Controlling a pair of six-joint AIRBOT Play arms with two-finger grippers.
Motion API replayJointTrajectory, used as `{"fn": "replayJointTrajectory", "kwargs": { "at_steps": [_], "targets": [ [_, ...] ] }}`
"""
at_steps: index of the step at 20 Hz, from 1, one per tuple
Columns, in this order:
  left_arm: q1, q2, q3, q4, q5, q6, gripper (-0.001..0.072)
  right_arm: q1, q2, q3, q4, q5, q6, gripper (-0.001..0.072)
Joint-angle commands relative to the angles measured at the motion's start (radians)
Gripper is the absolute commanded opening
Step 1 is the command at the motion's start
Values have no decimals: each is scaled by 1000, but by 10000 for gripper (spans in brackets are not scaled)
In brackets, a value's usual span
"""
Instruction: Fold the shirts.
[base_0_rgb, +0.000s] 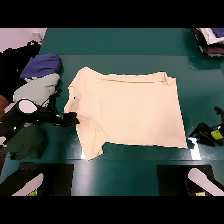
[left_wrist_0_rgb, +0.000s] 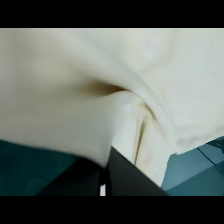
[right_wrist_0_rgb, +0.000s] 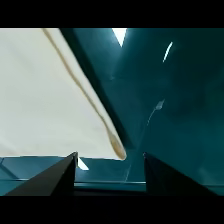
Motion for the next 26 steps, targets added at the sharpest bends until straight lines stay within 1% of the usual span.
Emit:
{"fn": "replayJointTrajectory", "kwargs": {
  "at_steps": [1, 5, 6, 7, 8, 10, 11, 13, 14, 16, 18, 20, 24, 26],
  "targets": [
    [0, 1, 5, -2, -1, 3, 22, -45, 4, -120, 30, -76, -19, 467],
    [0, 1, 5, -1, 1, 3, 22, -43, 4, -161, 112, -116, -35, 460],
    [0, 1, 5, -1, 2, 3, 23, -43, 4, -167, 114, -119, -36, 443],
    [0, 1, 5, -1, 0, 3, 22, -43, 4, -166, 117, -118, -44, 401],
    [0, 1, 5, 0, -1, 3, 22, -43, 5, -166, 129, -111, -60, 277],
    [0, 2, 5, 0, 0, 3, 22, -43, 5, -166, 132, -84, -72, 60],
    [0, 11, 5, 3, 0, 3, 21, -43, 5, -163, 133, -63, -82, 16],
    [0, 52, 30, 23, -11, 0, 21, -43, 11, -129, 143, -23, -85, 16],
    [3, 73, 66, 43, -34, -7, 21, -42, 25, -99, 182, -17, -88, 16],
    [3, 131, 178, 84, -79, -13, 21, -40, 74, -3, 308, -20, -88, 15],
    [3, 170, 344, 131, -108, -28, 22, 1, 119, 135, 431, -34, -87, 15],
    [3, 181, 562, 148, -137, -23, 22, 87, 150, 314, 497, -66, -87, 16],
    [3, 181, 992, 159, -137, -24, 22, 253, 184, 767, 474, -156, -70, 16],
    [3, 181, 1205, 182, -145, -24, 22, 276, 183, 1017, 405, -165, -40, 15]
  ]
}}
